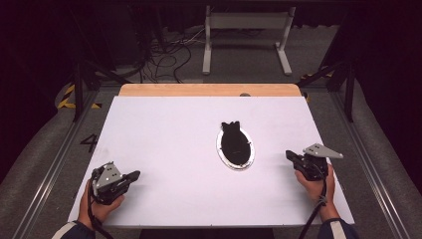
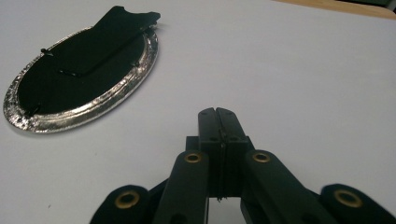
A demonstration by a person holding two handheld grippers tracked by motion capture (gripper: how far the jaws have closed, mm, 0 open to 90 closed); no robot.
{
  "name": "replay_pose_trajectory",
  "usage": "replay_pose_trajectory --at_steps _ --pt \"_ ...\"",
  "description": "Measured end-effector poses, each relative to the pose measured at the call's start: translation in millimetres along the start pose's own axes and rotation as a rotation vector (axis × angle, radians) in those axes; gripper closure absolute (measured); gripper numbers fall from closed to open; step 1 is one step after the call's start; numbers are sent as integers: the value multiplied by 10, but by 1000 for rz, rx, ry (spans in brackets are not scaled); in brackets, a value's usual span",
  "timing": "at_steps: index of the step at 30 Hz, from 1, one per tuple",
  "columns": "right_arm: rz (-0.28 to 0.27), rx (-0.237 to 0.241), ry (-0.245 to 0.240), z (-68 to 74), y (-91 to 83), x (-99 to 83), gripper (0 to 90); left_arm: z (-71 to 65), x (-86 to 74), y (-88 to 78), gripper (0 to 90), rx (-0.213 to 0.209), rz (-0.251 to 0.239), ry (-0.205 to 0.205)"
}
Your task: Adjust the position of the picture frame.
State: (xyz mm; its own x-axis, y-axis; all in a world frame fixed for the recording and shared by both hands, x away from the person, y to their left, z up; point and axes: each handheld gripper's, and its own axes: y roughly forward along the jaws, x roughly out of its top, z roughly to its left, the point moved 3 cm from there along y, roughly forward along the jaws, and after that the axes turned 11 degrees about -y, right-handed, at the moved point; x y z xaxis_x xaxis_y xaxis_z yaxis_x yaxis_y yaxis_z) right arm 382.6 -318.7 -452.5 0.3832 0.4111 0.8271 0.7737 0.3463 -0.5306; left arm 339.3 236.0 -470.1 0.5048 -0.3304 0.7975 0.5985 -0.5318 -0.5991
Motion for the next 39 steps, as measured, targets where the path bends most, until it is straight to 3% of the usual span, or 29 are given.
replay_pose_trajectory --at_steps 2,7,10,11,13,14,17,23,30,39 --pt "-2 13 -8 -36 131 118 900 3 52 67 900 -9 9 1" --pt "21 46 34 -48 435 309 900 7 144 172 899 -22 20 14" --pt "-2 52 28 25 457 447 900 11 177 202 900 -29 20 17" --pt "-24 68 -13 107 479 583 900 2 214 245 900 -39 23 22" --pt "-16 83 11 112 573 625 900 -2 236 271 900 -44 25 23" --pt "-16 83 11 112 573 625 900 -6 249 289 900 -49 25 24" --pt "9 108 75 59 758 578 900 -53 315 354 900 -66 25 36" --pt "75 97 94 11 1002 594 900 -76 404 450 900 -83 20 36" --pt "117 108 65 73 1219 680 900 -132 490 553 900 -107 19 49" --pt "172 123 44 199 1443 735 900 -147 450 533 900 -125 26 54"
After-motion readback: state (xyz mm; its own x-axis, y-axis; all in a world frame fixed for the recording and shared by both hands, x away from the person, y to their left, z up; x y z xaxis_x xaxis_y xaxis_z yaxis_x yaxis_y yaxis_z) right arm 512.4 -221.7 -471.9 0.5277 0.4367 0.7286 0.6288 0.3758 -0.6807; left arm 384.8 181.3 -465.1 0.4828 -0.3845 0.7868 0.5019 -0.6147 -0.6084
